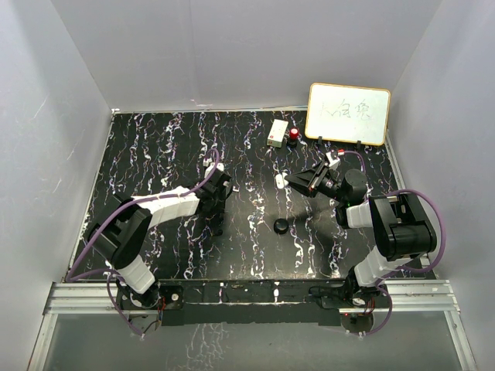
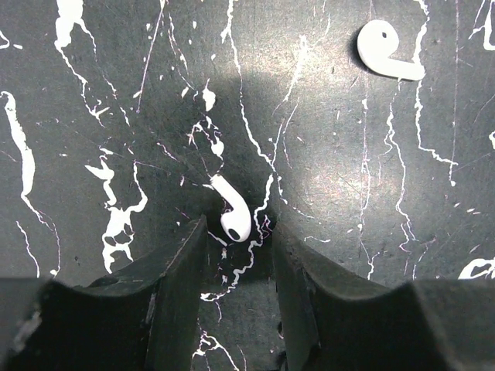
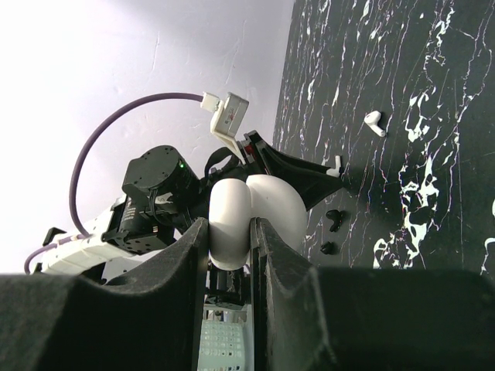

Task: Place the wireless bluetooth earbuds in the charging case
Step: Pick up the earbud from the center of the board.

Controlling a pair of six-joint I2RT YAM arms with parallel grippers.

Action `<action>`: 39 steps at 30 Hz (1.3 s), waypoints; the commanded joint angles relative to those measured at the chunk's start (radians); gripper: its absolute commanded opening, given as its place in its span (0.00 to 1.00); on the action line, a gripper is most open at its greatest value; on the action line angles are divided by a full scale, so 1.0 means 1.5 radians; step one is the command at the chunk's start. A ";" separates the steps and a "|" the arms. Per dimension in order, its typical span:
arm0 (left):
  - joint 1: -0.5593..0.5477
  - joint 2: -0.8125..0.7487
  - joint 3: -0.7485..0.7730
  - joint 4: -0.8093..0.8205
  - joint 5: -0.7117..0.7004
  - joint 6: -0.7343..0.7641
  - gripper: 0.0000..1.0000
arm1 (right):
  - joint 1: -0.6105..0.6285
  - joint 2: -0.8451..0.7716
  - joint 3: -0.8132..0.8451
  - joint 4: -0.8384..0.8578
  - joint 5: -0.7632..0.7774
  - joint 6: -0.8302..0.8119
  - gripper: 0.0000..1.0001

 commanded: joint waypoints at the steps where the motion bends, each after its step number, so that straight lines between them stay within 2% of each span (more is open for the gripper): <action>1: 0.005 0.001 -0.003 -0.016 -0.011 0.010 0.37 | -0.004 -0.020 -0.001 0.039 0.001 -0.008 0.00; 16: 0.008 0.005 -0.020 0.006 -0.008 0.010 0.29 | -0.004 -0.017 0.003 0.040 -0.003 -0.005 0.00; 24: 0.007 0.002 -0.022 0.004 -0.003 0.009 0.22 | -0.006 -0.017 0.000 0.041 -0.003 -0.007 0.00; 33: 0.007 -0.005 -0.032 0.004 0.001 0.010 0.19 | -0.006 -0.018 -0.004 0.045 -0.002 -0.005 0.00; 39: 0.008 -0.012 -0.003 -0.023 0.017 0.018 0.07 | -0.006 -0.019 -0.008 0.052 -0.002 -0.001 0.00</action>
